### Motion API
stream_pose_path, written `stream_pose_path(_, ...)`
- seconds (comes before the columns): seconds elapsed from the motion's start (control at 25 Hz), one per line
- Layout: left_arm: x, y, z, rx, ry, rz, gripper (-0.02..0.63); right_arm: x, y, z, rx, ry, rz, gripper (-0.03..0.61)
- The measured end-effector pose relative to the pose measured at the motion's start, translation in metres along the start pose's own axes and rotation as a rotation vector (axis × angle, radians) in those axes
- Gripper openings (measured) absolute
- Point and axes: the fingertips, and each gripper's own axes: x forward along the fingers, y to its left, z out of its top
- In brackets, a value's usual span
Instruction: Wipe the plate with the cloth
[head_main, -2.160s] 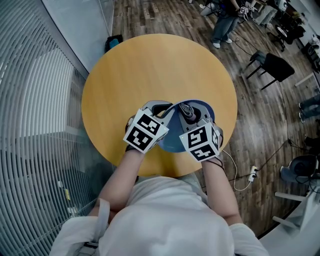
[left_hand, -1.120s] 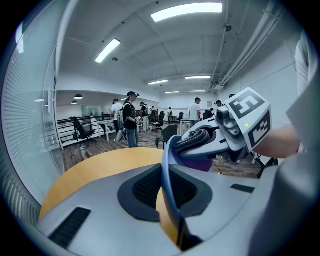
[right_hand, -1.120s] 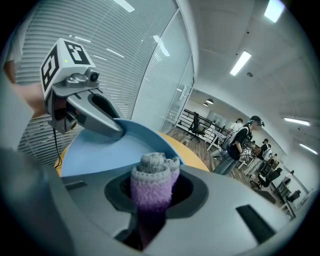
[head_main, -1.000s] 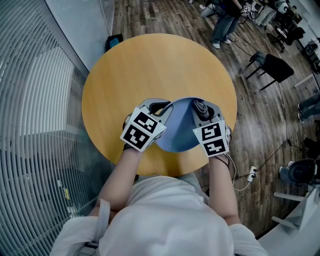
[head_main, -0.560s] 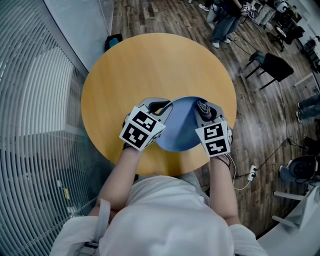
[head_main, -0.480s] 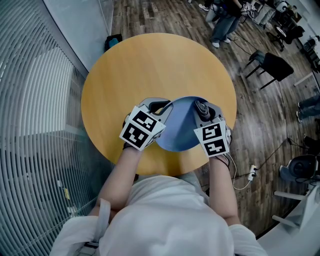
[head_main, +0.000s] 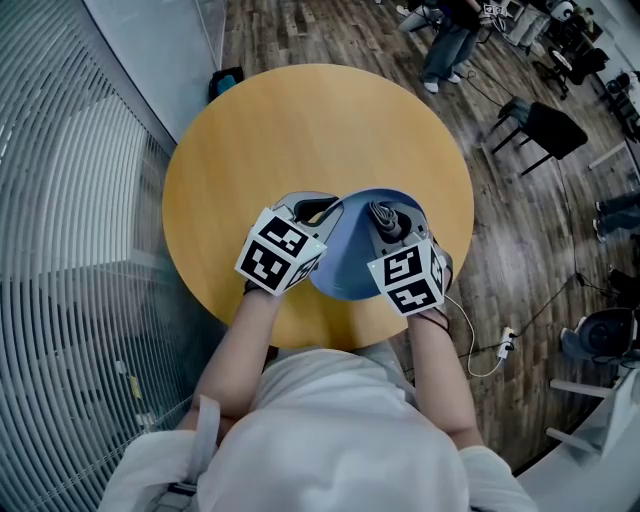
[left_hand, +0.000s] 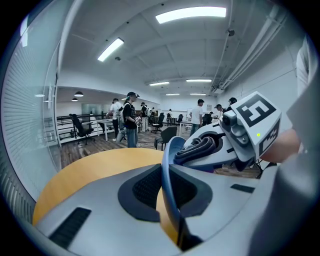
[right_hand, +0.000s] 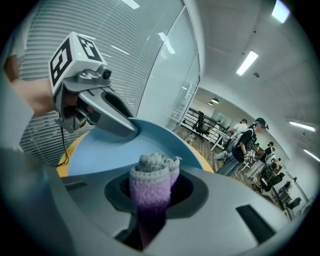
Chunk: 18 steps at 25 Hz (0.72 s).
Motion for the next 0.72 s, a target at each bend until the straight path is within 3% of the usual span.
stream_pose_path(0.72,0.004,0.003,-0.001,-0.001,-0.002,0.015,0.026,0.009,0.043,0.014,-0.081,-0.003,0.095,0.089)
